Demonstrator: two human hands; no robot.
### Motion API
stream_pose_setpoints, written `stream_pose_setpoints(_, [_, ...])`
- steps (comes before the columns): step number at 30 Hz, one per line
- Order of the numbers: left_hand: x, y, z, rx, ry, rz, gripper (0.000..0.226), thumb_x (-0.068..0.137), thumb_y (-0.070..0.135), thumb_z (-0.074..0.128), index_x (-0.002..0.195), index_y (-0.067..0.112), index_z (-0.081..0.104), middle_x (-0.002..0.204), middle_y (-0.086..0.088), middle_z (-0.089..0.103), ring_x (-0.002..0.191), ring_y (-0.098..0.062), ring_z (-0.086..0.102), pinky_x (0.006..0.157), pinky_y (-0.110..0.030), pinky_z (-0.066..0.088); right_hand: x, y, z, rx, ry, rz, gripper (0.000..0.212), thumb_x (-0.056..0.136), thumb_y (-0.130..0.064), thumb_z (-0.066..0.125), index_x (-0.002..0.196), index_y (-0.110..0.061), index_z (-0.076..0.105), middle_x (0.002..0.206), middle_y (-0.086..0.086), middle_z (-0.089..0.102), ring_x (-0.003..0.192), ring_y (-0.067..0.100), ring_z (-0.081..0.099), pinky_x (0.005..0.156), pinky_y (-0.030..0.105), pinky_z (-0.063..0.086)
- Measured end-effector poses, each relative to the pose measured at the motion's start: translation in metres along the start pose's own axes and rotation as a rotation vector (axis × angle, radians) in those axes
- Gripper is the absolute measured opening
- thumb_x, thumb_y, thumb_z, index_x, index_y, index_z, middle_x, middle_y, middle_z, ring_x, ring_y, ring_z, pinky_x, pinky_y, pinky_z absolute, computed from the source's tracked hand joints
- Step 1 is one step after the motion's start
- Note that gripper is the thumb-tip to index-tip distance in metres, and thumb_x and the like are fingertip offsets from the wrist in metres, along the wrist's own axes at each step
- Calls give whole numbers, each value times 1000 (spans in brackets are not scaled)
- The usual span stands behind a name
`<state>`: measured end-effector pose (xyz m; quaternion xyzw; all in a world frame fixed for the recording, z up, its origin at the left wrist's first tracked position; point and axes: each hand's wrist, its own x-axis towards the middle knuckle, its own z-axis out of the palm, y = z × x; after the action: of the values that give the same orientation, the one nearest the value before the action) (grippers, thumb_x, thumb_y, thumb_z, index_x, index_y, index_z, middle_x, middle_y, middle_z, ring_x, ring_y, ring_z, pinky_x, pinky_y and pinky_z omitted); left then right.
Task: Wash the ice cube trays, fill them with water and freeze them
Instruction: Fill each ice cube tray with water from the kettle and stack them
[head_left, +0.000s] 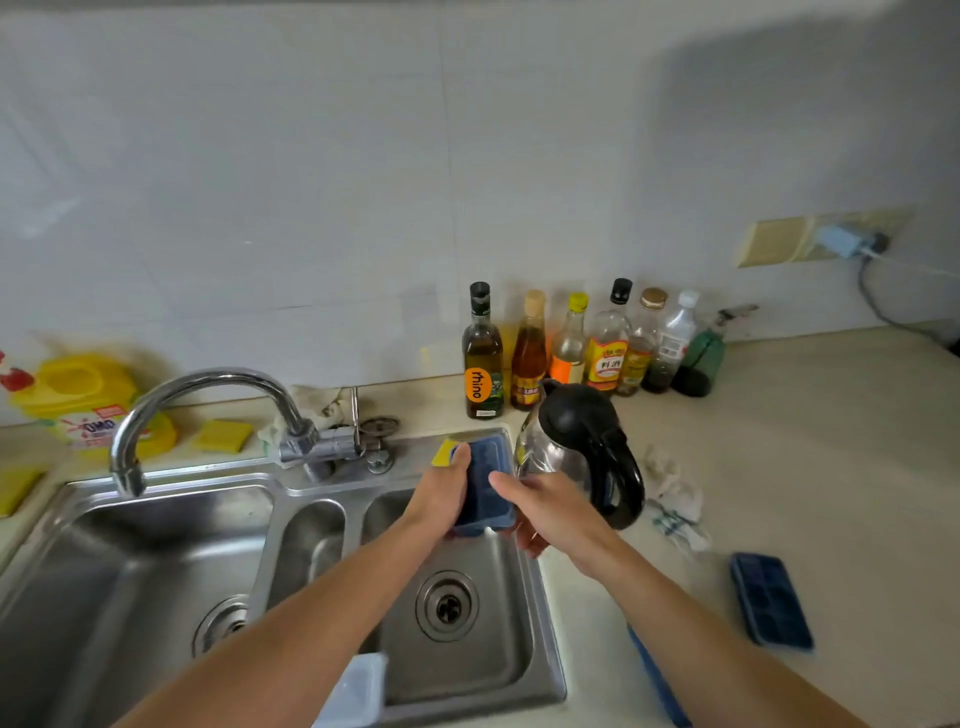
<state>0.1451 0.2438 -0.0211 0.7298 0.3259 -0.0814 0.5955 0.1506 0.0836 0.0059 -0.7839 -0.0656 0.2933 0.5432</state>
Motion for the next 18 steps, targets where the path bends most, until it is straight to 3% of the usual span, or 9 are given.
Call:
stream_pose_setpoints(2, [-19, -4, 25, -102, -13, -28, 48, 105, 51, 36, 107, 11, 62, 91, -9, 68, 74, -22, 68, 44, -25, 49, -16, 11, -23, -38, -13, 2, 43, 99, -44, 60, 93, -4, 73, 64, 2, 68, 54, 18, 61, 48, 27, 49])
stream_pose_setpoints(5, [-49, -7, 70, -166, -18, -70, 48, 104, 56, 36, 99, 15, 63, 87, -9, 72, 67, -23, 72, 43, -28, 53, -38, 33, -61, -49, -8, -14, 42, 99, -38, 61, 91, 1, 72, 66, 8, 67, 53, 18, 61, 48, 27, 50])
stream_pose_setpoints(9, [-82, -4, 132, -181, -84, -79, 43, 102, 54, 44, 106, 16, 64, 103, -13, 70, 88, -28, 72, 53, -33, 60, -67, 69, -117, -102, 43, 25, 34, 97, -36, 61, 84, -6, 69, 57, 2, 66, 50, 16, 65, 48, 26, 51])
stream_pose_setpoints(13, [-101, -2, 192, -164, -189, -11, 20, 103, 36, 54, 106, 17, 57, 107, -9, 67, 90, -24, 71, 59, -34, 60, -86, 110, -172, -79, 152, 93, 32, 100, -31, 61, 83, -4, 68, 56, 2, 66, 48, 15, 64, 48, 27, 52])
stream_pose_setpoints(18, [-106, -5, 248, 59, -329, 11, 12, 101, 21, 55, 109, 14, 60, 103, -10, 72, 87, -20, 70, 79, -41, 61, -103, 156, -217, -50, 252, 218, 27, 103, -25, 56, 94, -4, 70, 66, 6, 64, 48, 17, 60, 47, 28, 51])
